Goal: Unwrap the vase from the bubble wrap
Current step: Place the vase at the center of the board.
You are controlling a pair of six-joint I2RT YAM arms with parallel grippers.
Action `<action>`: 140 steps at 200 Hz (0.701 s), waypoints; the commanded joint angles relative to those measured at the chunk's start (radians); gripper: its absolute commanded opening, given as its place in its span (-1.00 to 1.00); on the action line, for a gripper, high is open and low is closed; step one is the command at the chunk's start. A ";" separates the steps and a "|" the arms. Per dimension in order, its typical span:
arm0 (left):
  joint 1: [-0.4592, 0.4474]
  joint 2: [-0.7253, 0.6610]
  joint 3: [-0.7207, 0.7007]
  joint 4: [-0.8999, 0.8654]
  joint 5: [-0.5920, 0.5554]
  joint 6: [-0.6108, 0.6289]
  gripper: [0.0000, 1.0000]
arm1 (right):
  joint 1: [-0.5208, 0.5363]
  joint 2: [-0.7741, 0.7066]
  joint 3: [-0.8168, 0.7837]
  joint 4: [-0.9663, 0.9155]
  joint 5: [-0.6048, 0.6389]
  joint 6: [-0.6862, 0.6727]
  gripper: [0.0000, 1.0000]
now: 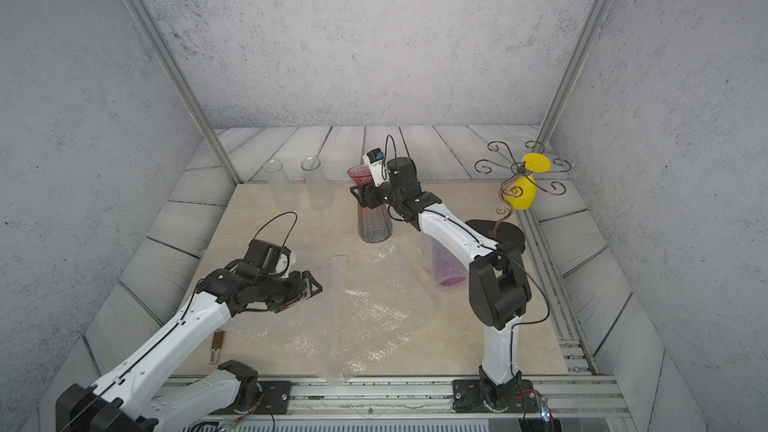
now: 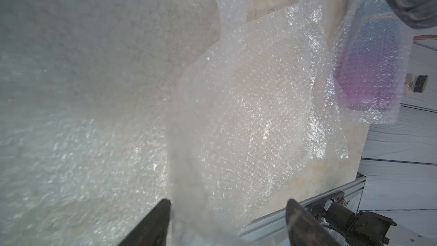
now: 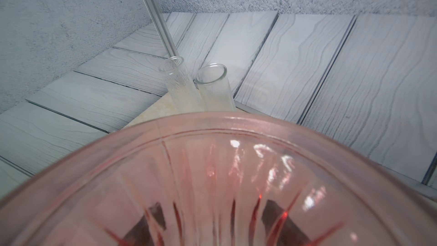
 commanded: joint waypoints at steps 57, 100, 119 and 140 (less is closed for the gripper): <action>0.024 0.149 0.156 -0.189 -0.156 0.138 0.61 | -0.018 0.275 0.240 0.332 0.073 0.014 -1.00; 0.030 0.192 0.219 -0.234 -0.179 0.114 0.54 | -0.052 0.433 0.398 0.430 0.069 0.027 -1.00; 0.032 0.180 0.214 -0.234 -0.155 0.092 0.53 | -0.060 0.502 0.465 0.505 0.030 0.014 -1.00; 0.038 0.165 0.184 -0.213 -0.121 0.061 0.53 | -0.068 0.573 0.545 0.533 0.030 0.000 -1.00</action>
